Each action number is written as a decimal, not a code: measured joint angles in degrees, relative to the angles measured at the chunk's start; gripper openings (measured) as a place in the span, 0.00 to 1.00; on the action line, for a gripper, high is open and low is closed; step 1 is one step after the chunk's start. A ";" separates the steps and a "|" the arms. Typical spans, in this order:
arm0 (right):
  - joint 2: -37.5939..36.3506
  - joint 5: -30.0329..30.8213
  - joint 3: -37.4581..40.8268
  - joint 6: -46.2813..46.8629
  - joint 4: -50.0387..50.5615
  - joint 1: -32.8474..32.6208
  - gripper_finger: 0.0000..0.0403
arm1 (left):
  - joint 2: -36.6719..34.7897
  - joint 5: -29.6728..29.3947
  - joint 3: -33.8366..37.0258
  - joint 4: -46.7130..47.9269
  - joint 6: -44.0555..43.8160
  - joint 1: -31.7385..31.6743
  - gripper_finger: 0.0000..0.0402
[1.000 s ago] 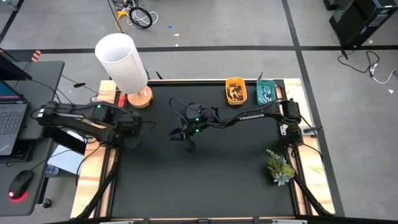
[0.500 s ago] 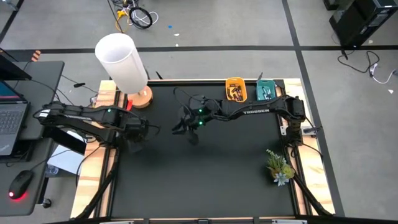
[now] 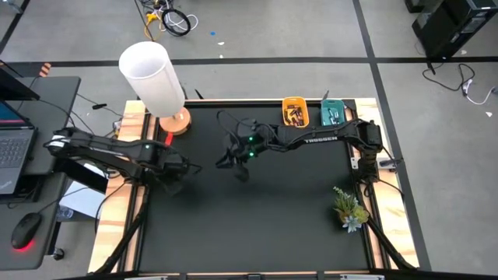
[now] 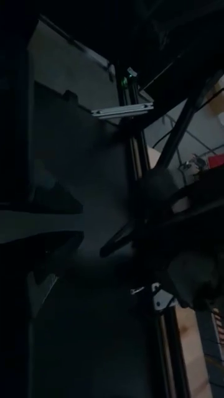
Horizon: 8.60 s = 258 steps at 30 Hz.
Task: Sort batteries
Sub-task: Put the silver battery into the blue bin
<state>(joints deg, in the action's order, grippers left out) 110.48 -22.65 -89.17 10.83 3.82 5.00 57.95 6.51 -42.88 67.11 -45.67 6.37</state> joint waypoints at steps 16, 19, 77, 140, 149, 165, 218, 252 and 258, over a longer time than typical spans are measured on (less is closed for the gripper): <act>0.00 -2.89 0.00 -1.83 -0.29 -1.65 0.15 | 20.59 -1.44 -1.86 10.54 18.90 -3.77 0.32; -0.12 -2.87 0.00 -1.81 0.33 -2.14 0.15 | 24.20 -2.58 -2.12 9.96 23.62 -4.60 0.33; -12.29 10.35 0.98 -9.07 17.22 -6.16 0.13 | 54.39 -11.84 -3.92 8.38 40.81 -23.11 0.41; -18.67 5.45 10.96 -8.57 13.98 -4.01 0.12 | 8.80 -5.57 -22.41 6.47 -6.56 4.60 0.05; -18.67 10.00 12.90 -6.58 8.79 -6.91 0.13 | 7.47 0.26 -20.80 11.68 -19.21 14.70 0.06; -13.38 12.67 12.35 4.02 -0.61 -6.10 0.13 | 22.21 2.54 -11.27 14.17 16.93 16.94 0.55; -15.43 12.54 12.31 7.50 10.04 -14.22 0.12 | 51.02 -1.10 1.40 5.28 25.02 10.36 0.62; -15.54 11.73 12.31 7.61 7.64 -13.84 0.12 | 50.88 -18.73 -9.74 5.04 37.23 6.47 0.22; -15.78 10.53 12.33 7.36 7.90 -13.42 0.12 | 49.45 -7.93 -10.46 8.78 38.76 4.17 0.24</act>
<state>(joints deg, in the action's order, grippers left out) 94.70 -12.12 -76.84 18.19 11.72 -8.43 107.40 -1.42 -53.33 75.89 -6.91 10.54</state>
